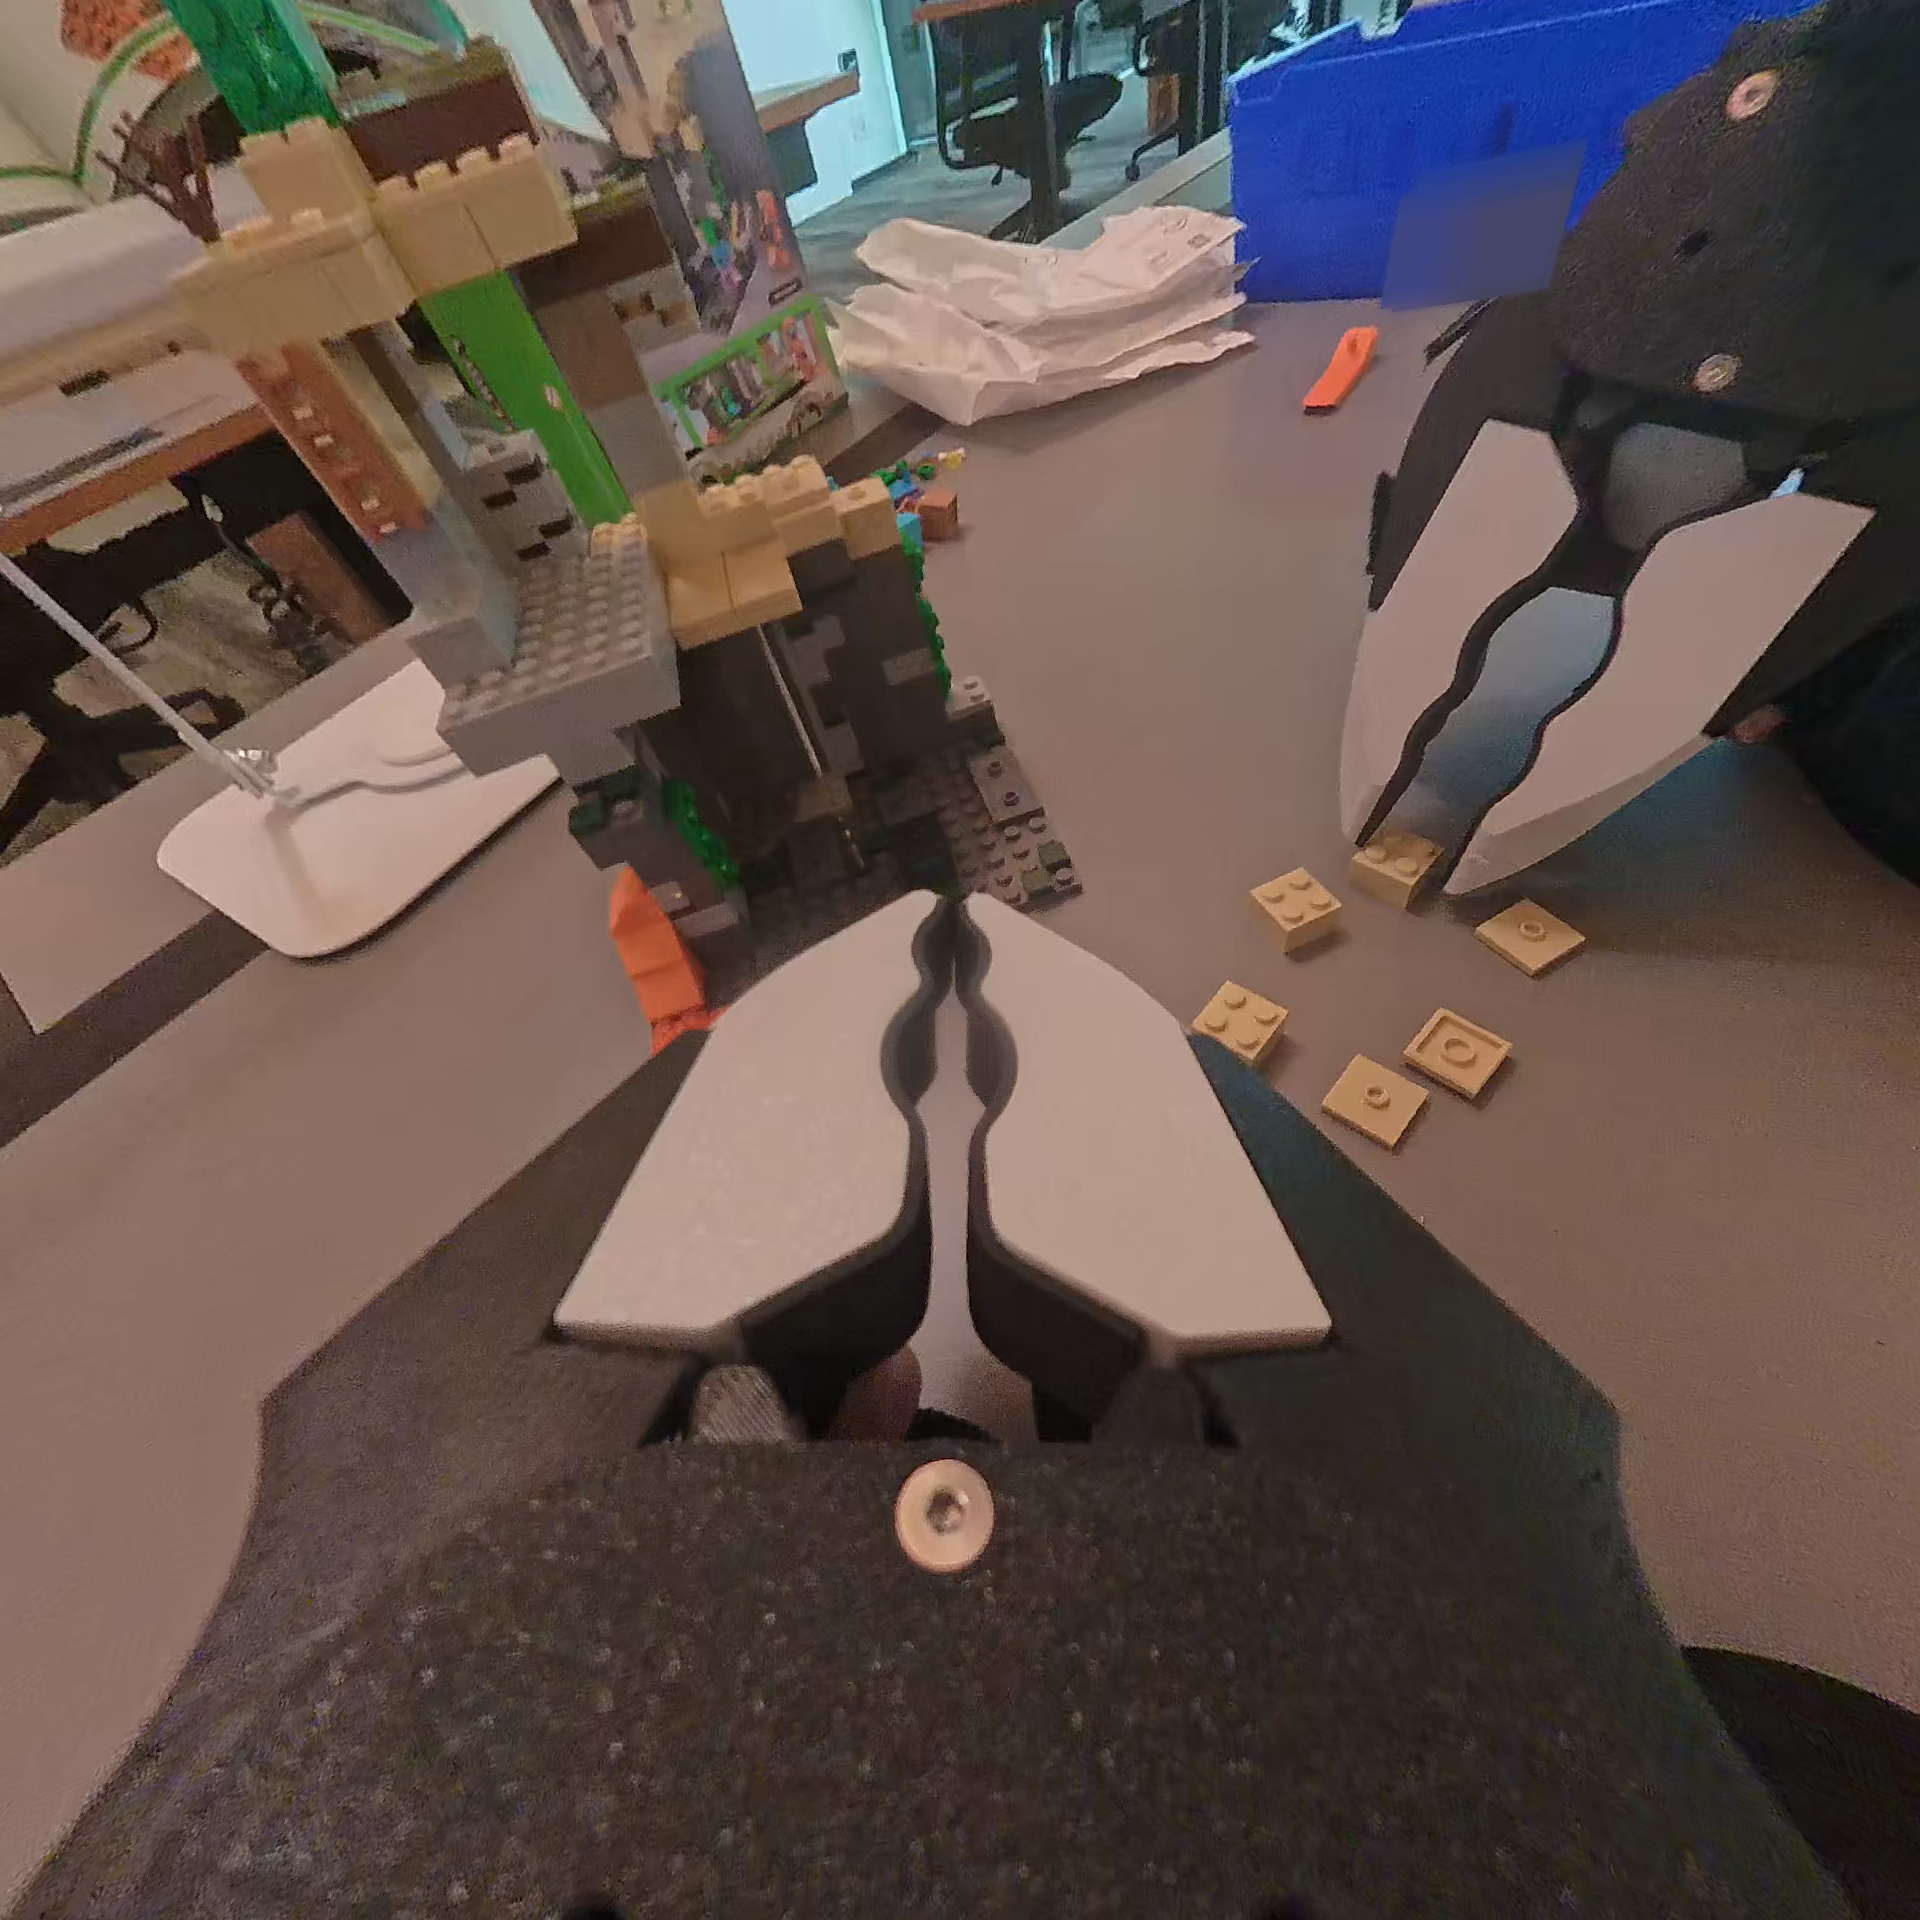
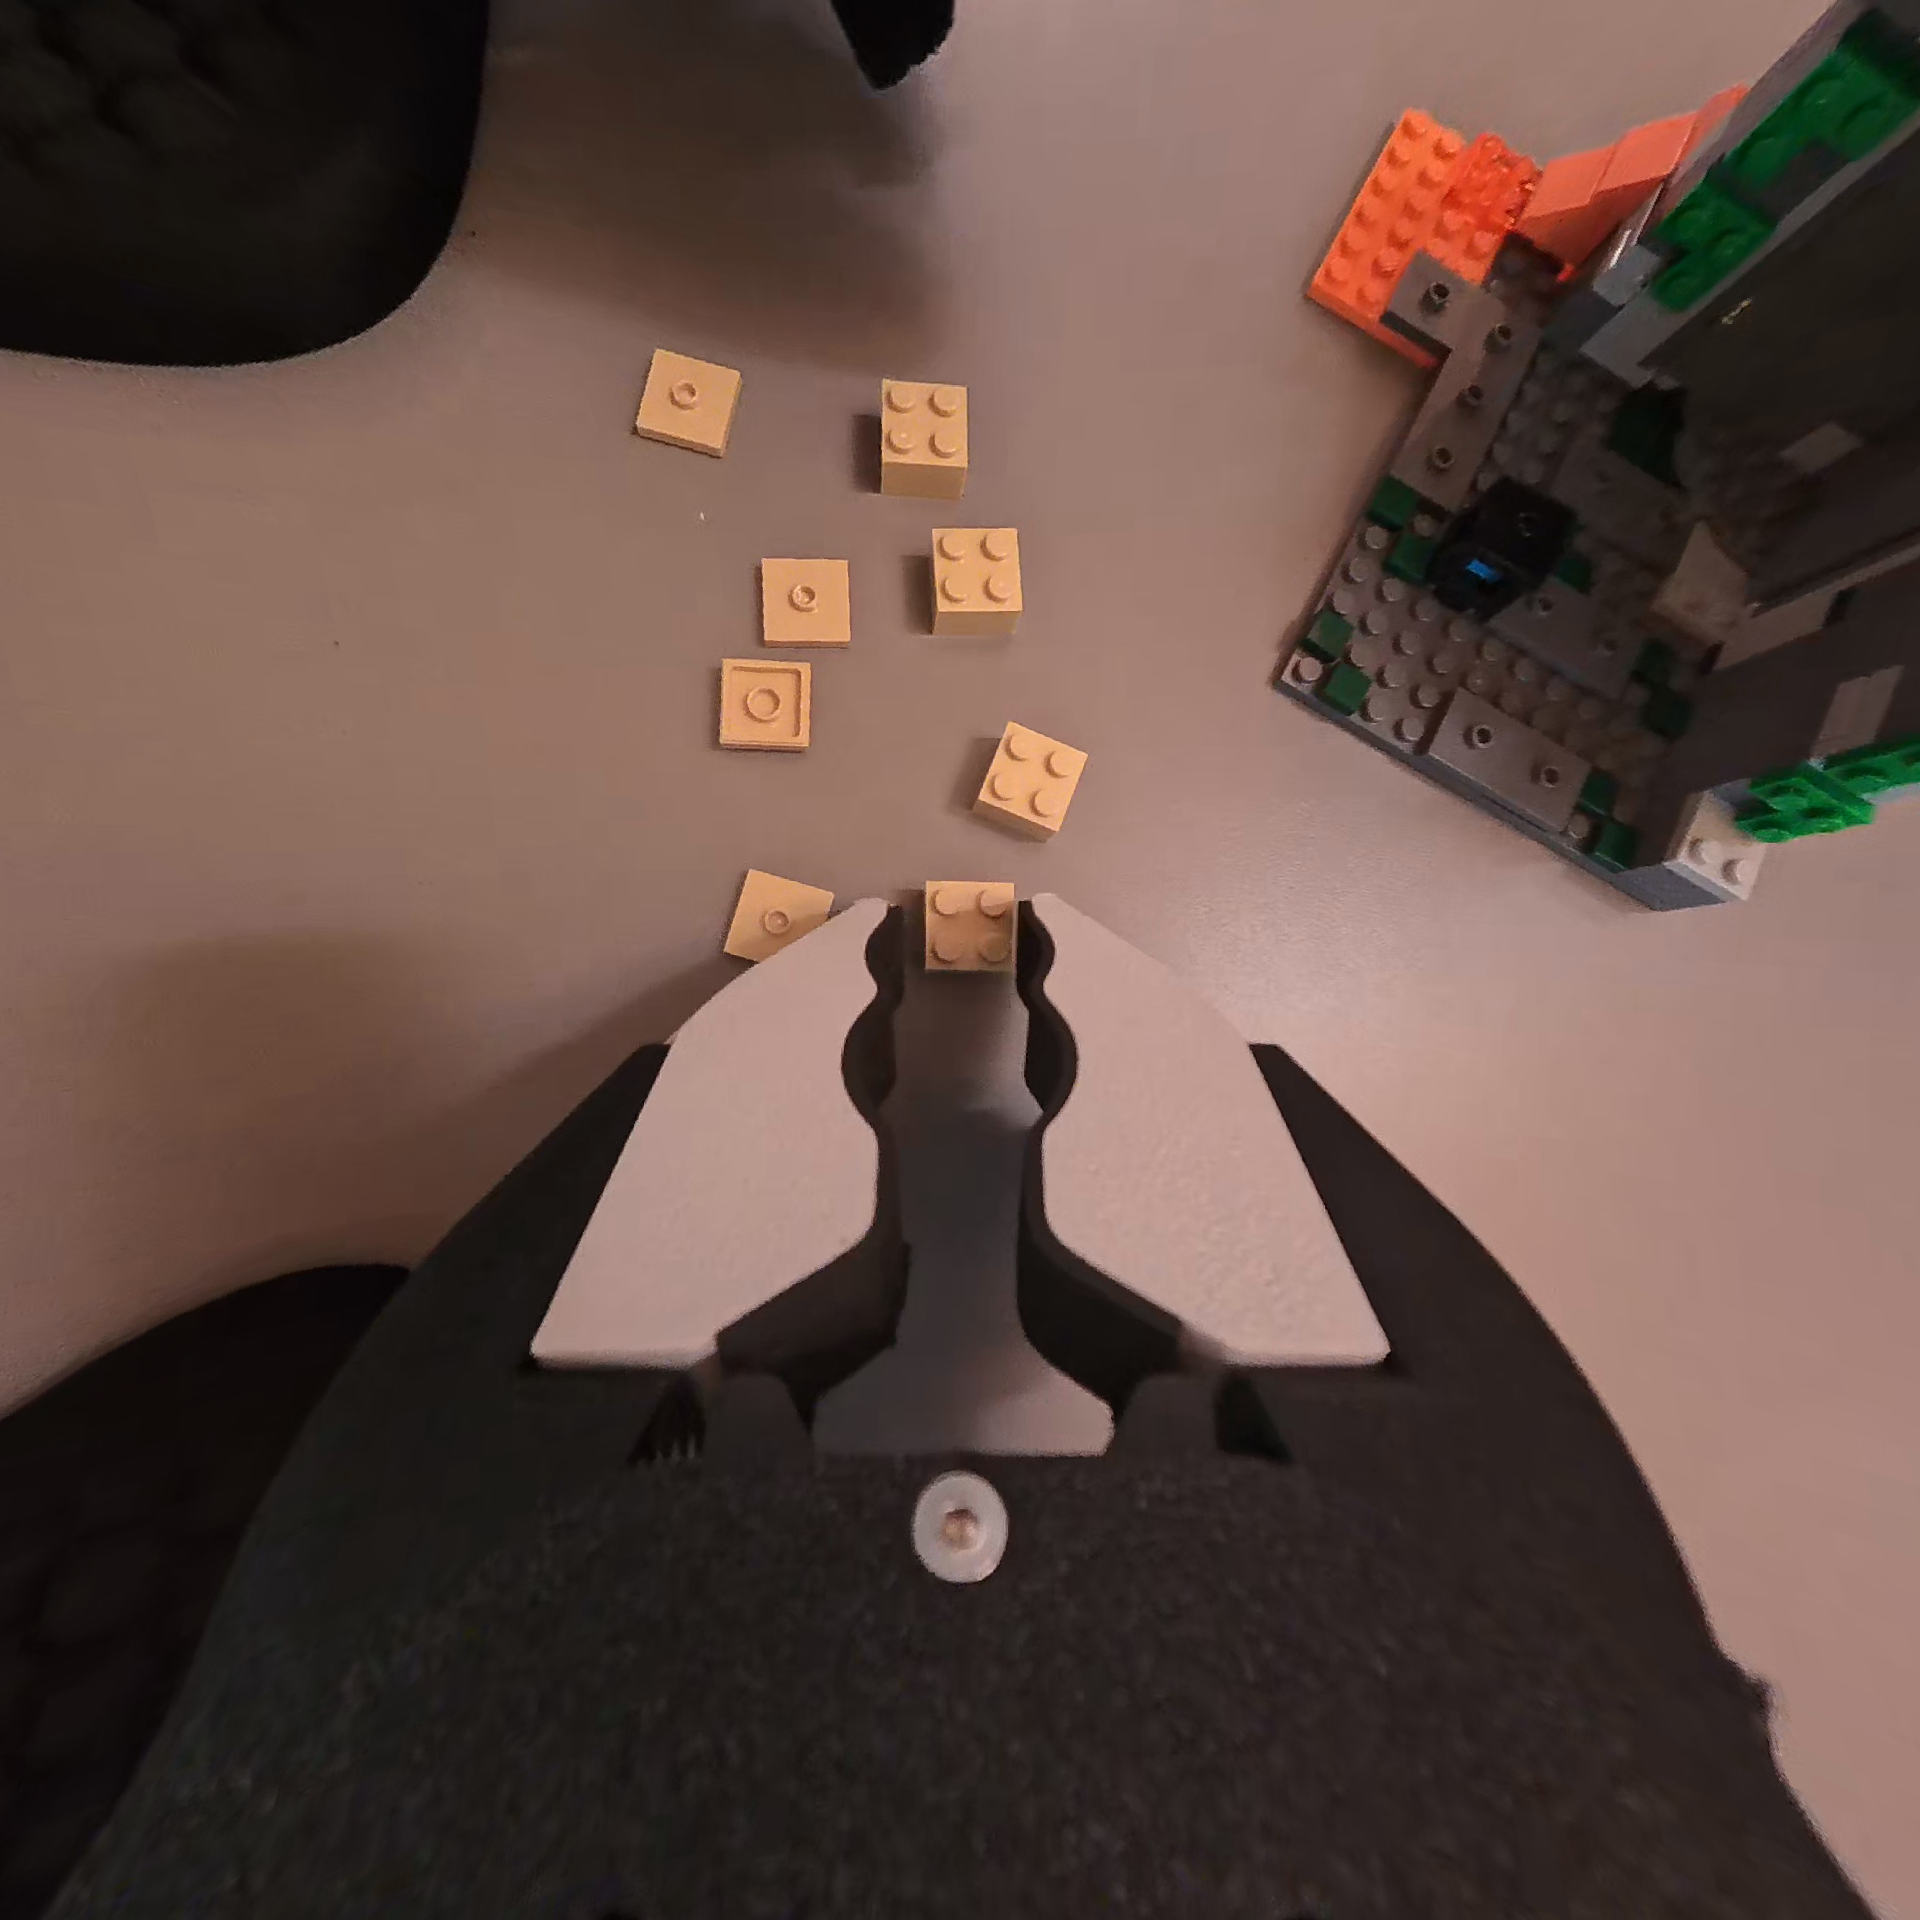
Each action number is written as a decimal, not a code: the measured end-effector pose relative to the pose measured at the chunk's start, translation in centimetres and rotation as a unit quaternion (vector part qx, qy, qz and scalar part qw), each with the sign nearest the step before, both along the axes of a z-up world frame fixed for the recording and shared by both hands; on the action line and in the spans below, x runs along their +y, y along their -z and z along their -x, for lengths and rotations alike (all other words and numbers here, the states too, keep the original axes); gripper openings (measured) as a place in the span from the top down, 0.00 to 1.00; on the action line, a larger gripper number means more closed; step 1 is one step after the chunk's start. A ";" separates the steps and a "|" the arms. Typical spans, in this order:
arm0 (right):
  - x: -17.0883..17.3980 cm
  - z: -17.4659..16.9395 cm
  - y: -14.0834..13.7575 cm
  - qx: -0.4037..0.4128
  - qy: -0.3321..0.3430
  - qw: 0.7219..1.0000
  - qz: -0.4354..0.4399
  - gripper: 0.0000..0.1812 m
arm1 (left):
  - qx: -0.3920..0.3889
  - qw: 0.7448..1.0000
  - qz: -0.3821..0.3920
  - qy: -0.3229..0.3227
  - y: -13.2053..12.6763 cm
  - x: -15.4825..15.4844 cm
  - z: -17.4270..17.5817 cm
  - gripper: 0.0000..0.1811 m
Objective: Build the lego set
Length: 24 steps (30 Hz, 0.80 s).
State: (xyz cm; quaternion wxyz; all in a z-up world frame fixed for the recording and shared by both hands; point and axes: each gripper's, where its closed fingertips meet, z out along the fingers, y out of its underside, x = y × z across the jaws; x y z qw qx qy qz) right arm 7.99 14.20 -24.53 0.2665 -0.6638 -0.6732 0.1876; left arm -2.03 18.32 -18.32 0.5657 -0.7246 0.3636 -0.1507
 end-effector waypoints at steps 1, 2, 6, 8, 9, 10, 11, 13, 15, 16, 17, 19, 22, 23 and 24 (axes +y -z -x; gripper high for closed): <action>0.1 0.0 -0.1 0.002 0.001 1.000 -0.003 0.89 | 0.002 1.000 0.003 -0.003 0.1 0.1 0.1 1.00; 0.2 0.0 -0.1 0.004 0.002 1.000 -0.006 0.89 | 0.002 1.000 0.002 -0.006 0.1 0.1 0.2 1.00; 0.4 0.3 -0.4 0.011 0.003 1.000 -0.010 0.88 | -0.005 1.000 -0.003 -0.023 0.0 0.5 0.7 1.00; 0.6 0.3 -0.4 0.010 0.003 1.000 -0.011 0.87 | -0.002 0.999 -0.012 -0.031 0.0 0.7 0.9 1.00; 0.6 0.3 -0.3 0.007 0.002 1.000 -0.008 0.86 | -0.001 0.999 -0.011 -0.033 0.1 0.8 1.0 1.00; 0.6 0.2 -0.1 0.003 0.002 1.000 -0.005 0.86 | 0.001 0.999 -0.008 -0.033 0.2 0.8 1.0 1.00; 0.7 0.2 0.0 0.000 0.001 1.000 -0.004 0.86 | 0.001 0.999 -0.009 -0.034 0.3 0.8 1.0 1.00; 0.6 0.1 0.1 -0.004 -0.003 1.000 -0.002 0.86 | -0.002 0.999 -0.009 -0.034 0.2 0.9 1.1 1.00; 0.6 0.1 0.1 -0.002 -0.005 1.000 0.001 0.86 | -0.007 0.999 -0.005 -0.032 0.3 0.9 1.0 1.00; 0.6 0.2 0.0 -0.001 -0.006 1.000 0.004 0.86 | -0.009 0.999 -0.004 -0.032 0.3 0.9 1.0 1.00; 0.7 0.3 0.0 0.000 -0.006 1.000 0.006 0.86 | -0.010 0.999 -0.002 -0.033 0.4 0.9 1.1 1.00; 0.9 0.8 -0.2 0.000 -0.008 1.000 0.008 0.86 | -0.017 0.999 0.004 -0.036 0.4 1.0 1.2 1.00; 1.4 1.7 -0.3 -0.004 -0.011 1.000 0.017 0.85 | -0.027 0.999 0.006 -0.039 0.1 1.0 1.4 1.00; 1.5 1.9 -0.3 -0.007 -0.012 1.000 0.022 0.84 | -0.028 0.999 0.006 -0.038 0.1 0.9 1.4 1.00; 1.6 2.2 -0.2 -0.009 -0.014 1.000 0.027 0.84 | -0.028 0.999 0.007 -0.041 0.1 1.0 1.4 0.94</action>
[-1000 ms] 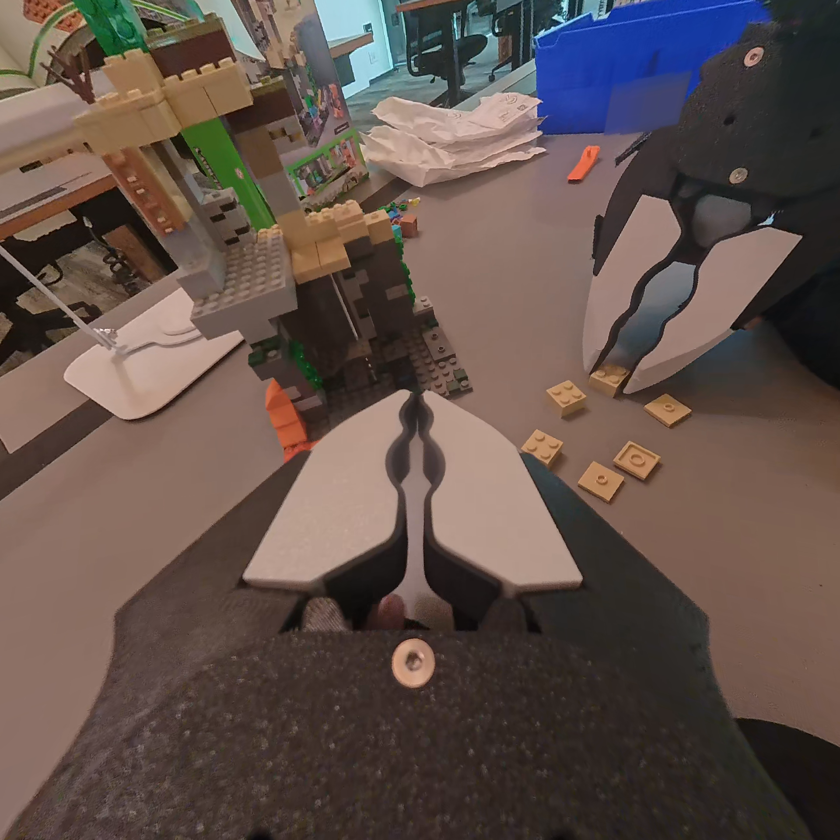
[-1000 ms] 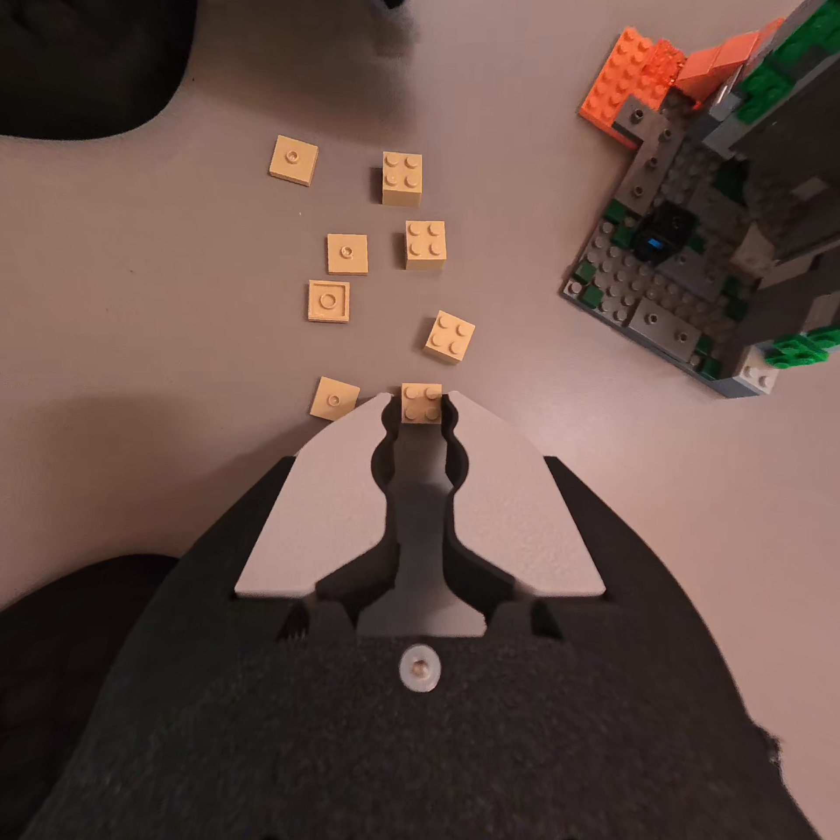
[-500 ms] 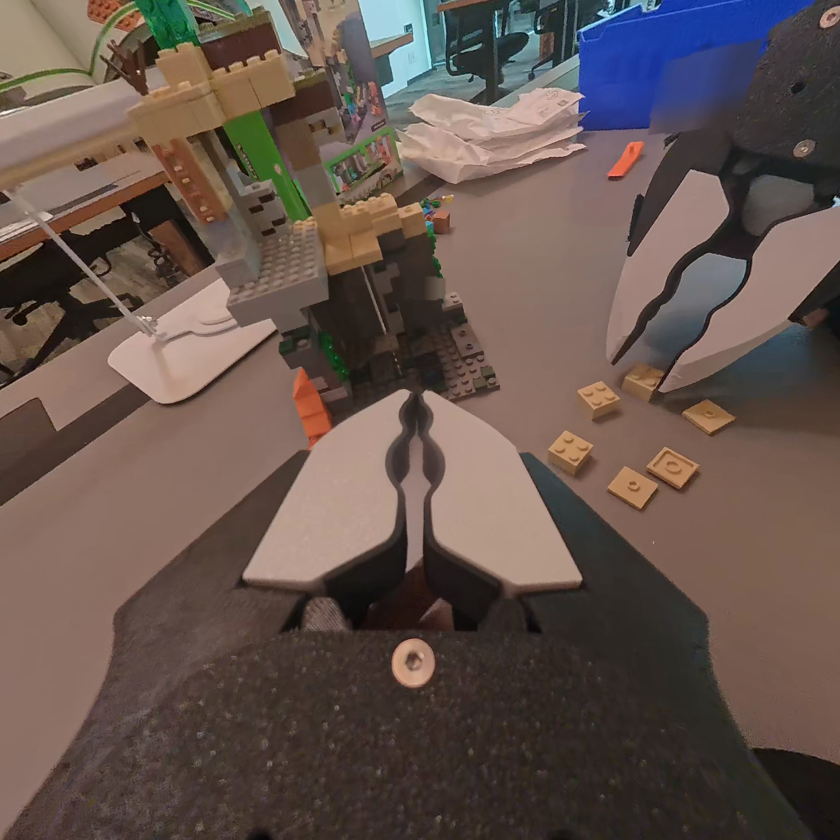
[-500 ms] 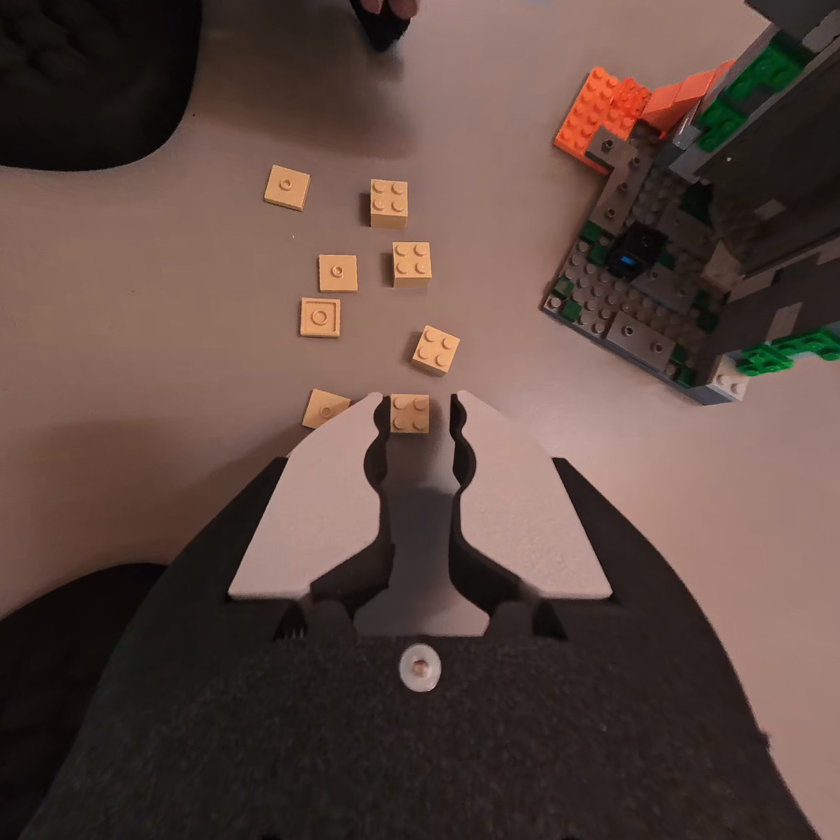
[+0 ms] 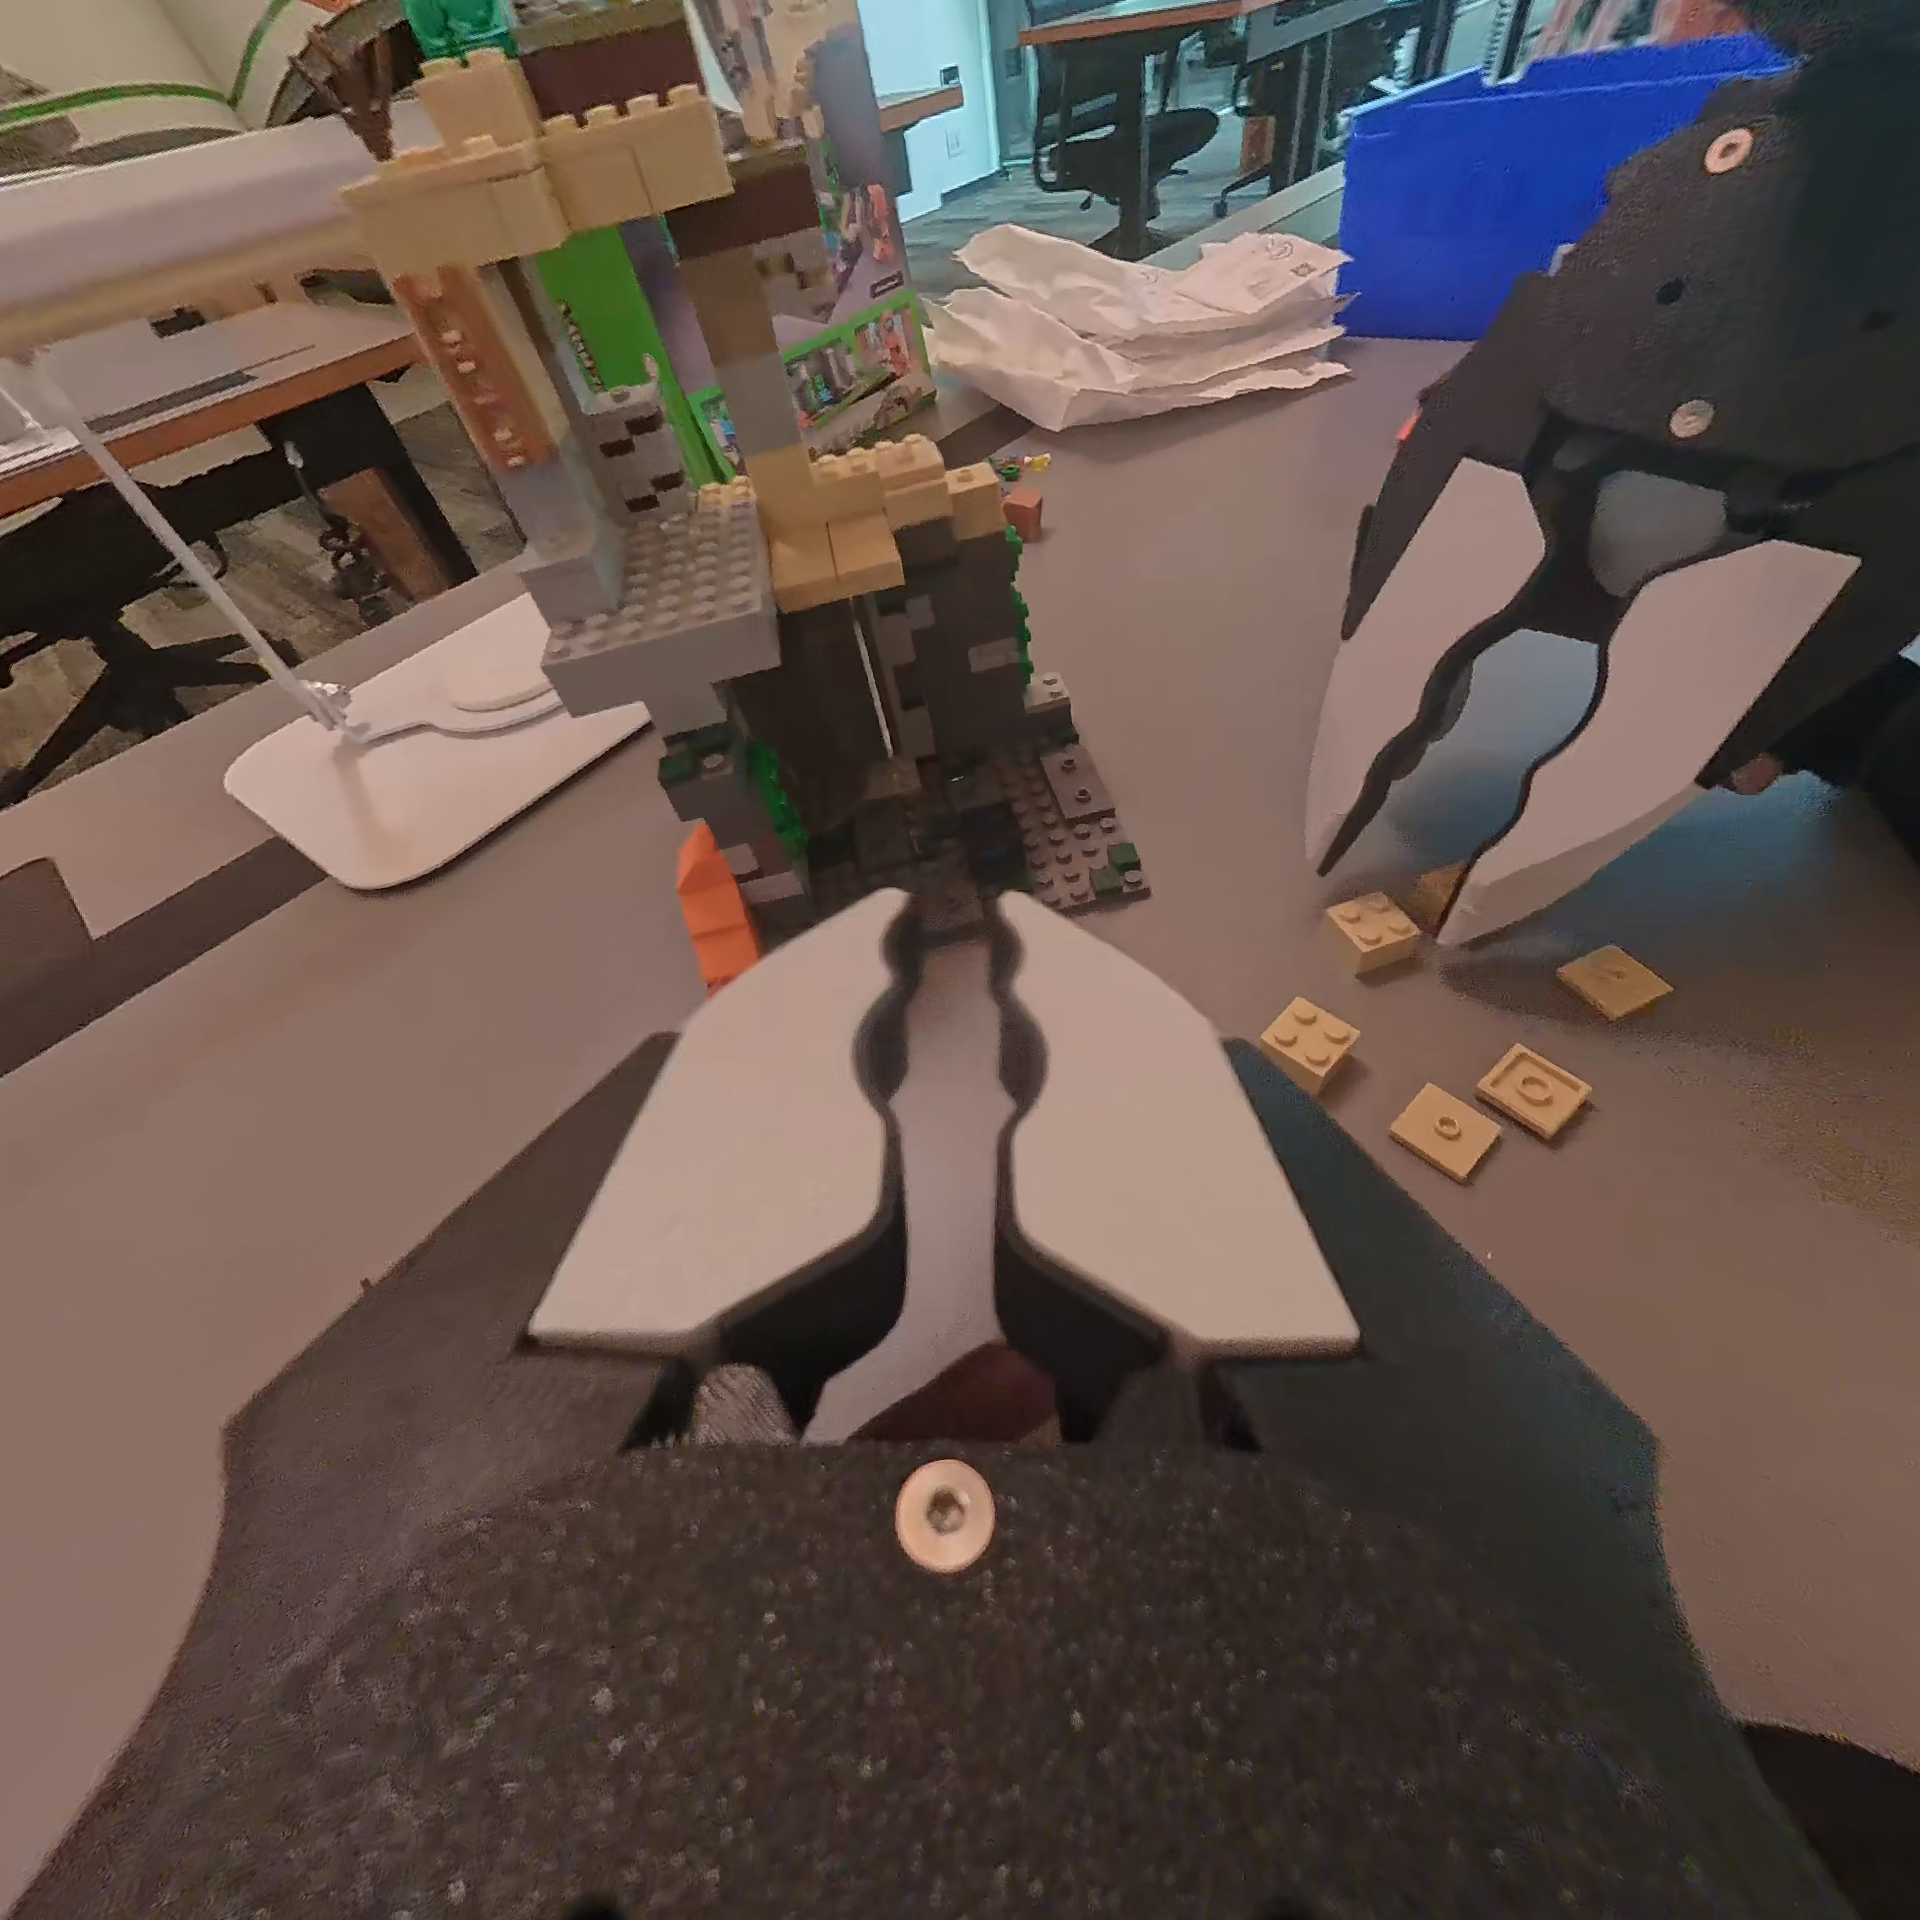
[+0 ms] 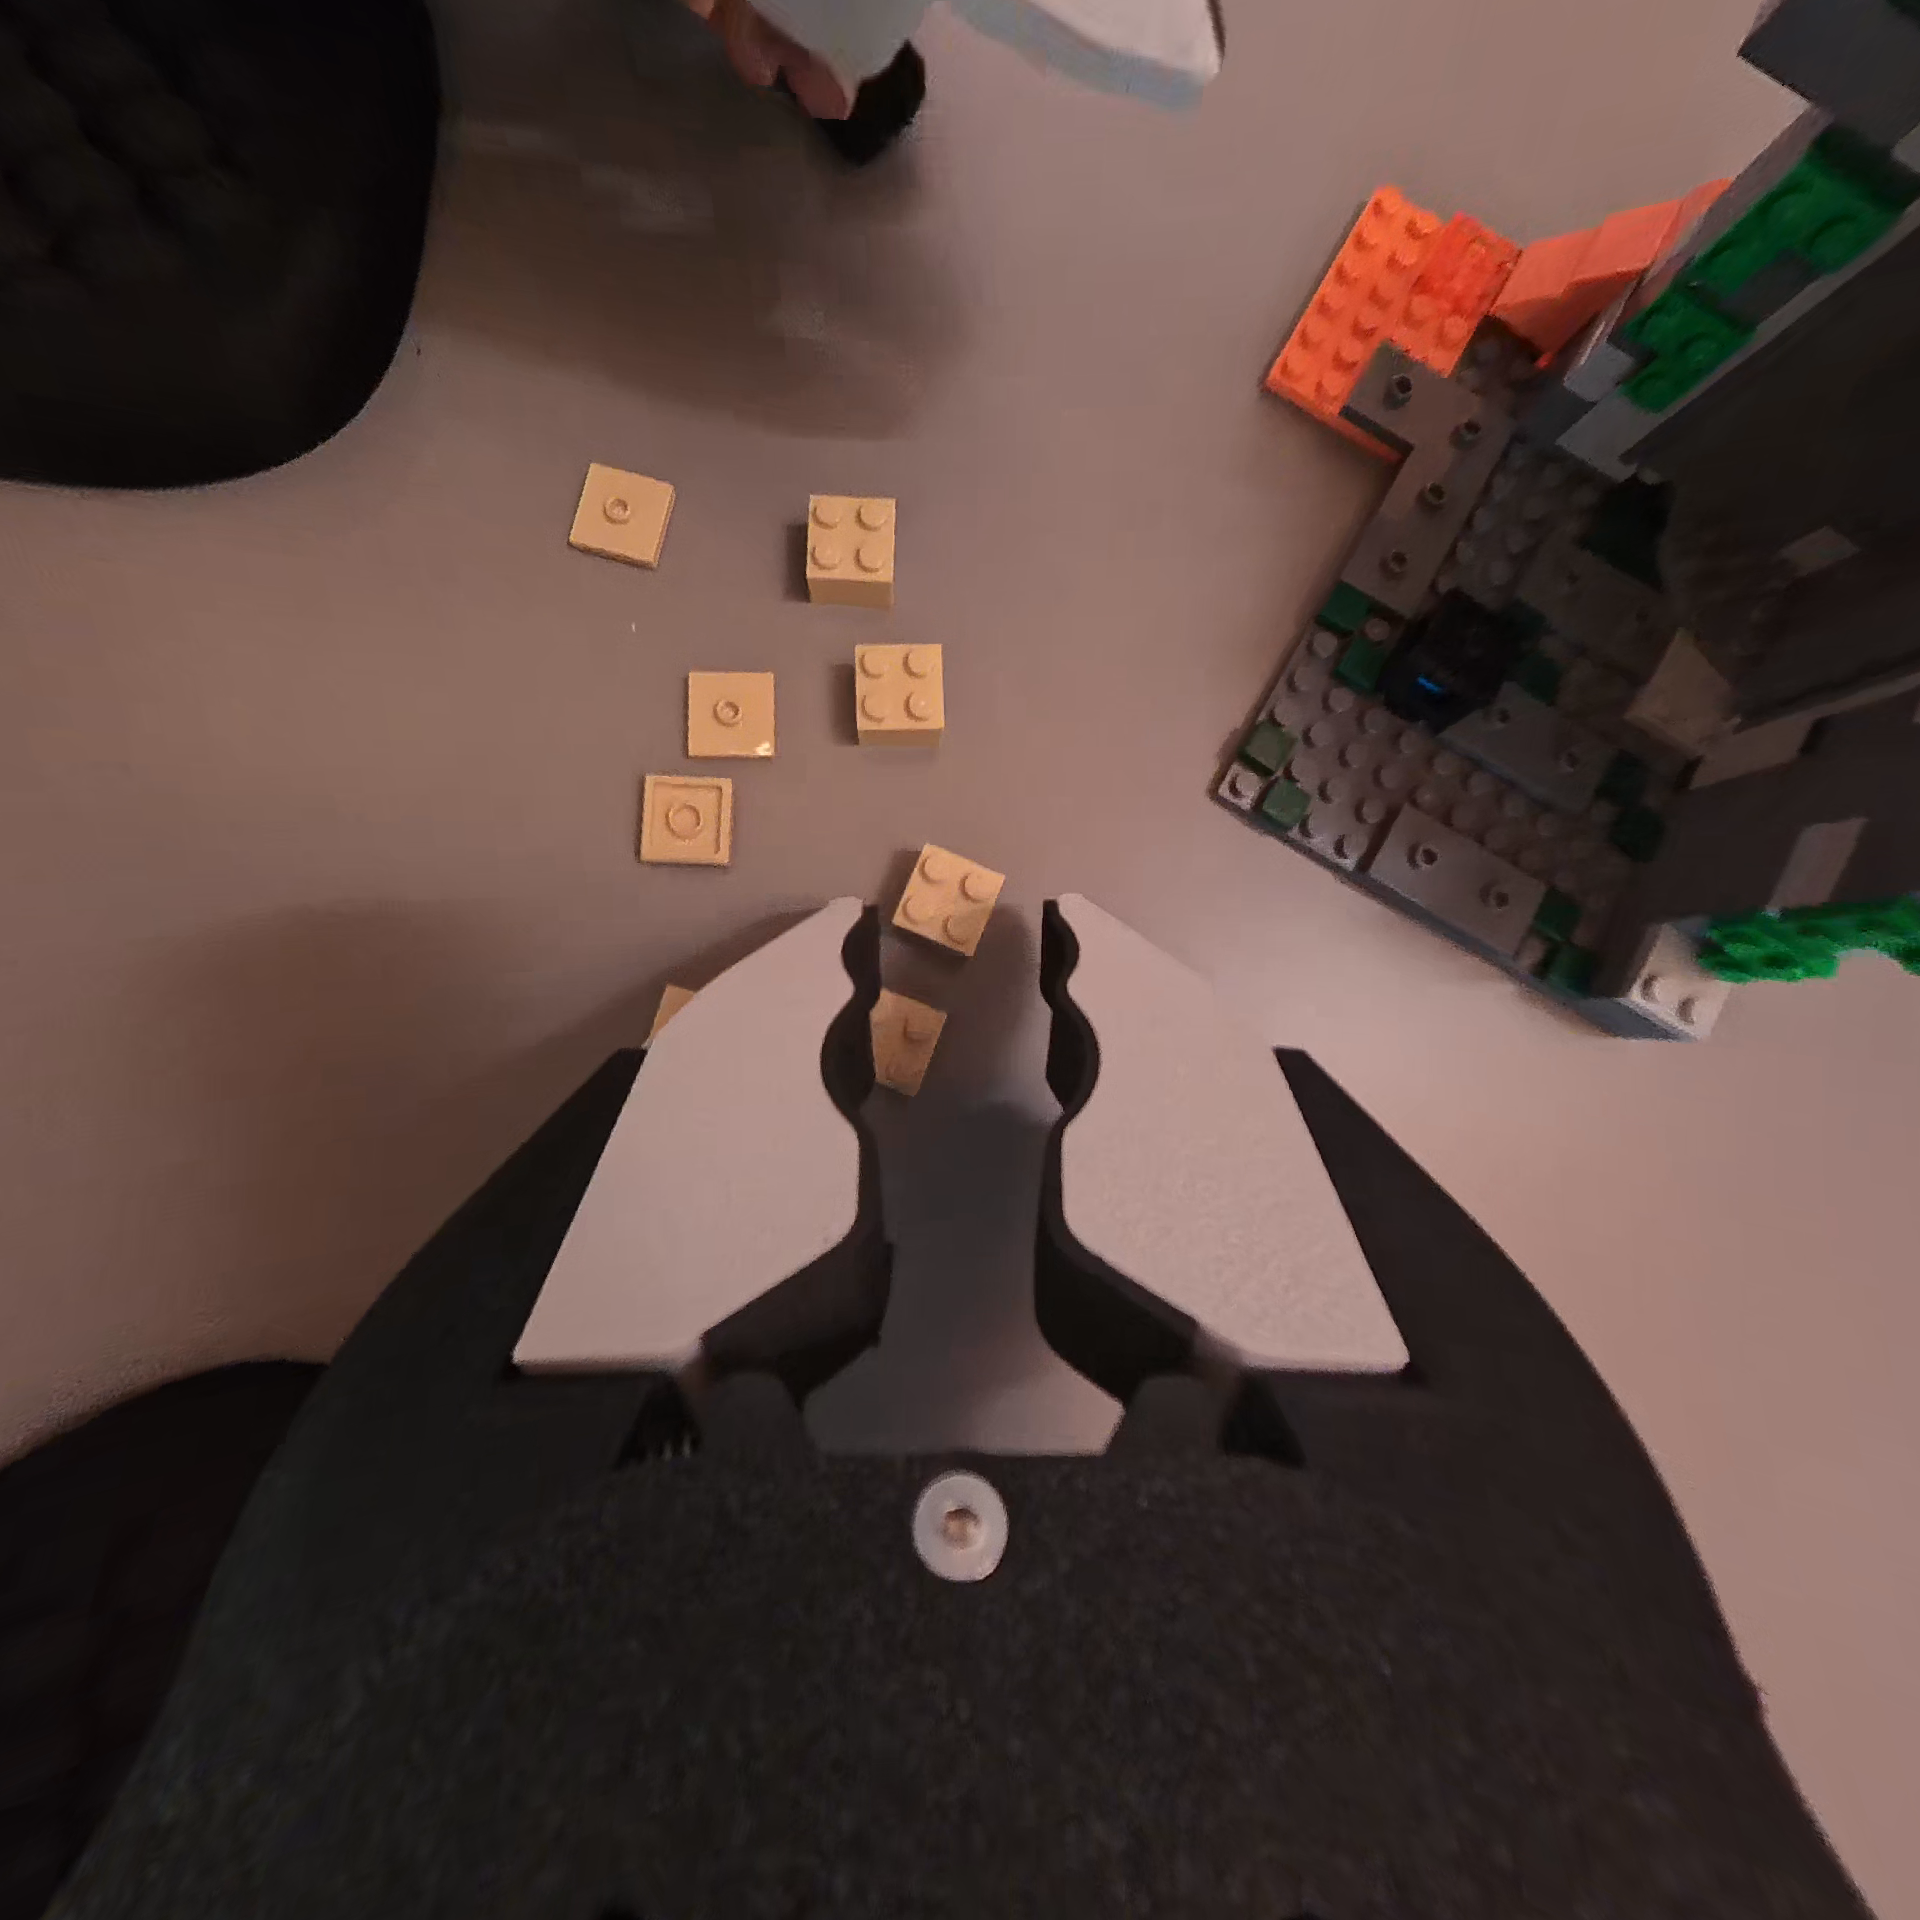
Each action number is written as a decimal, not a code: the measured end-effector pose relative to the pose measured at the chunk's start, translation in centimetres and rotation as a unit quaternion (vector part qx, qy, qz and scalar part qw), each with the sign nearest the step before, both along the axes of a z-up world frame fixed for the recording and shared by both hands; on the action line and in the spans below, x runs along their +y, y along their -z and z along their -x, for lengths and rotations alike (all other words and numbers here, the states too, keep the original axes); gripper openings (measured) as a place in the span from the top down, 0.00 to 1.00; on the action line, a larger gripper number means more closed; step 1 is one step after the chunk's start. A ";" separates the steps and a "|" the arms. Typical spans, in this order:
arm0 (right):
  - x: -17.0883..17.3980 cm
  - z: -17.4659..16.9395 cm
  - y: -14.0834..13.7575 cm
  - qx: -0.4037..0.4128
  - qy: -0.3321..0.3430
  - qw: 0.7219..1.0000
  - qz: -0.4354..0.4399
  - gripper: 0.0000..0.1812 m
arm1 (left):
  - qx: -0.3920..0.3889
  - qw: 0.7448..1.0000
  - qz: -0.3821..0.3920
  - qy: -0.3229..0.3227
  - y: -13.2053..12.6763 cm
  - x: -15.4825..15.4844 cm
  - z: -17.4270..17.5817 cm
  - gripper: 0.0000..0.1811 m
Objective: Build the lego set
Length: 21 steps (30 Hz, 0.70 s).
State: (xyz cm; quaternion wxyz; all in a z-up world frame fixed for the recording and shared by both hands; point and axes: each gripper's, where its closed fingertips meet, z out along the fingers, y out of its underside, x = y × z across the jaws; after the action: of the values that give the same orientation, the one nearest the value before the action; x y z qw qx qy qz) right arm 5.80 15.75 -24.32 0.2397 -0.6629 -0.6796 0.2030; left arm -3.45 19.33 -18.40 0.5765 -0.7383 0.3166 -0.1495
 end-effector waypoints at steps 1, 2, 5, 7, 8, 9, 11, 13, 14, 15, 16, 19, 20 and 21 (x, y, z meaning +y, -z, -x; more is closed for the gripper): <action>0.0 0.2 0.0 -0.003 -0.003 1.000 0.003 0.83 | 0.003 1.000 0.004 -0.003 0.1 0.1 0.0 0.90; 0.0 0.4 0.1 -0.008 -0.006 1.000 0.004 0.83 | 0.005 1.000 0.005 -0.001 0.2 0.0 -0.1 0.90; -0.2 0.7 0.5 -0.024 -0.016 1.000 0.001 0.83 | 0.005 1.000 -0.004 0.011 -0.1 -0.2 -0.4 0.96; -0.3 0.9 0.7 -0.028 -0.020 0.999 0.001 0.83 | 0.012 1.000 -0.004 0.015 0.1 -0.3 -0.6 0.97; -0.4 1.0 0.7 -0.030 -0.021 0.999 0.002 0.83 | 0.015 1.000 -0.006 0.019 0.2 -0.4 -0.7 0.97; -0.4 1.1 0.8 -0.031 -0.023 0.999 0.003 0.83 | 0.017 1.000 -0.006 0.022 0.3 -0.5 -0.9 0.98; -0.5 1.3 0.8 -0.031 -0.026 0.999 0.006 0.83 | 0.020 0.999 -0.004 0.027 0.4 -0.6 -1.1 1.00; -0.7 1.3 0.9 -0.035 -0.032 0.999 0.013 0.87 | 0.015 0.999 -0.010 0.026 0.1 -0.6 -1.0 1.00; -0.9 1.2 0.9 -0.036 -0.036 0.999 0.017 0.89 | 0.012 1.000 -0.011 0.025 0.0 -0.5 -1.0 1.00; -1.0 1.1 0.9 -0.038 -0.040 0.998 0.019 0.91 | 0.013 1.000 -0.010 0.025 0.0 -0.5 -0.9 1.00; -1.1 1.0 0.9 -0.039 -0.044 0.998 0.020 0.91 | 0.013 1.000 -0.009 0.025 0.1 -0.5 -0.9 1.00; -1.8 0.4 0.9 -0.048 -0.061 0.997 0.027 0.91 | 0.022 0.999 -0.016 0.030 0.2 -0.6 -1.1 1.00; -1.9 0.2 0.9 -0.050 -0.065 0.996 0.024 0.91 | 0.027 0.999 -0.018 0.030 0.3 -0.6 -1.2 1.00; -2.0 0.1 0.9 -0.051 -0.067 0.996 0.021 0.91 | 0.031 0.999 -0.018 0.031 0.3 -0.6 -1.2 1.00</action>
State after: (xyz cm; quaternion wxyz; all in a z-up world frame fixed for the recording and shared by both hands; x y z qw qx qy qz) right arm 5.75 13.74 -25.21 0.1762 -0.6301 -0.7297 0.1987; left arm -2.25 18.70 -18.75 0.5748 -0.7220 0.3595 -0.1384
